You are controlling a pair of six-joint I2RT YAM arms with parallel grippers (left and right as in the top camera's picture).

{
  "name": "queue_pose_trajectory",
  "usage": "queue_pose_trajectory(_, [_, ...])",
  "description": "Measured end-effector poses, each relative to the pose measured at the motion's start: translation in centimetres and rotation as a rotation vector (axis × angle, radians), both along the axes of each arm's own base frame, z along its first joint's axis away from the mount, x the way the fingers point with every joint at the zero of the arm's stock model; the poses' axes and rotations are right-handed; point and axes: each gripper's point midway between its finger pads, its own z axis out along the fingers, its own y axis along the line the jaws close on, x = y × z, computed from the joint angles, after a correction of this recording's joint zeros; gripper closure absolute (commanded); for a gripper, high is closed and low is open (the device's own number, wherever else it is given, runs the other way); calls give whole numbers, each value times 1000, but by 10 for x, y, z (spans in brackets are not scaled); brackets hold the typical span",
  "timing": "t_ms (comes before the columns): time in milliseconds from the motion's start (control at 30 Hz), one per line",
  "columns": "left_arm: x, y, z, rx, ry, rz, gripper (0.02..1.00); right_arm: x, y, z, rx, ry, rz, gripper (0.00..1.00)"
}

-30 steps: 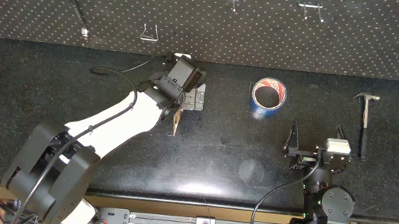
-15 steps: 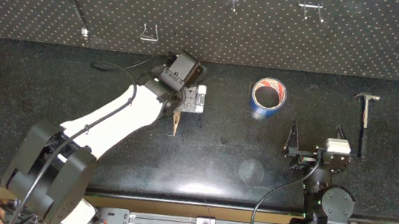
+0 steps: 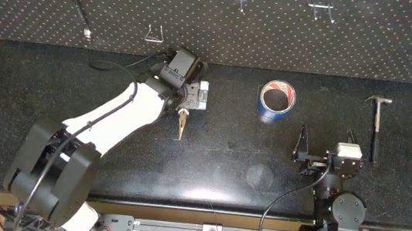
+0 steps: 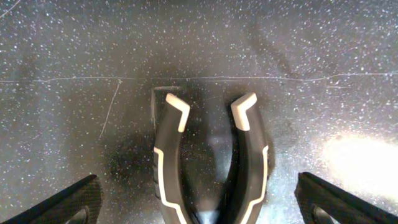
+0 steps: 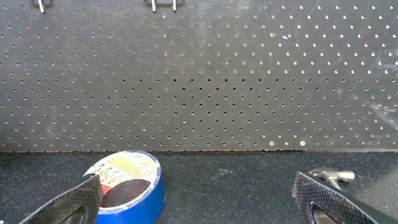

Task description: Place Tools Onto Pegboard

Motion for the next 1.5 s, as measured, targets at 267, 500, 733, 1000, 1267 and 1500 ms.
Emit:
queue_pose_trajectory(267, [5,2,-10,31,-8,-7,23,0,0,0,0,0,0,1])
queue_pose_trajectory(500, [6,2,-10,30,-12,-7,23,0,0,0,0,0,0,1])
queue_pose_trajectory(733, [6,2,-10,37,-13,-25,23,0,0,0,0,0,0,1])
queue_pose_trajectory(1000, [7,1,-10,39,-16,-31,23,0,0,0,0,0,0,3])
queue_pose_trajectory(1267, [7,1,-11,41,-16,-34,257,0,0,0,0,0,0,1])
queue_pose_trajectory(1500, [13,0,-12,44,-34,-33,321,0,0,0,0,0,0,1])
